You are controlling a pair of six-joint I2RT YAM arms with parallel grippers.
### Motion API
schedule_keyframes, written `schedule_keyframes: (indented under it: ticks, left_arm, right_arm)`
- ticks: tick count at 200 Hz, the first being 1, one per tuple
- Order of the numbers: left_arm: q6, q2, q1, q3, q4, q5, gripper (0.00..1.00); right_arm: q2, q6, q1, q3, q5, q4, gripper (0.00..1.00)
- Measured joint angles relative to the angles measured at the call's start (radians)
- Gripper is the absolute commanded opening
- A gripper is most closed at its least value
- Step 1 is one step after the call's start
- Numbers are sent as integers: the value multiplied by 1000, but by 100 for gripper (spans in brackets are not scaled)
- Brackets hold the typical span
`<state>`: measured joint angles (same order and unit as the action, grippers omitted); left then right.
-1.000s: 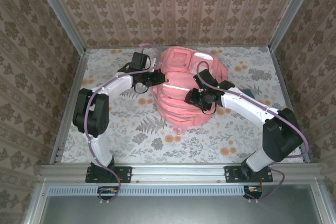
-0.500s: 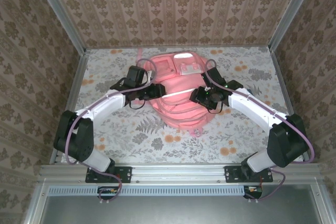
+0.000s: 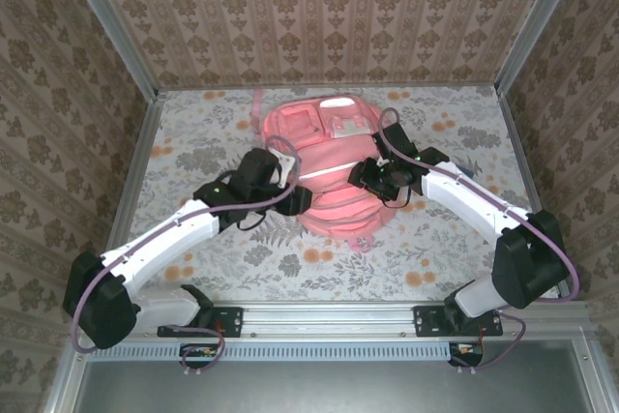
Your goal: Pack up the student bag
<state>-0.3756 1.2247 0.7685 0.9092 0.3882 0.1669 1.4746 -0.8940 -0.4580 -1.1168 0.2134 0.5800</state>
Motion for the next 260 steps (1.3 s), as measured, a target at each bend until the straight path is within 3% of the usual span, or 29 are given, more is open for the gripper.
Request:
schedule_keyframes:
  ticks: [65, 141, 260]
  left_arm:
    - [89, 150, 55, 29, -3, -33, 53]
    - [95, 237, 55, 73, -66, -28, 34]
    - [71, 255, 56, 81, -81, -21, 26]
  right_arm:
    - [0, -27, 7, 0, 52, -34, 52]
    - [0, -58, 7, 0, 94, -89, 52]
    - [25, -204, 7, 22, 117, -149, 51]
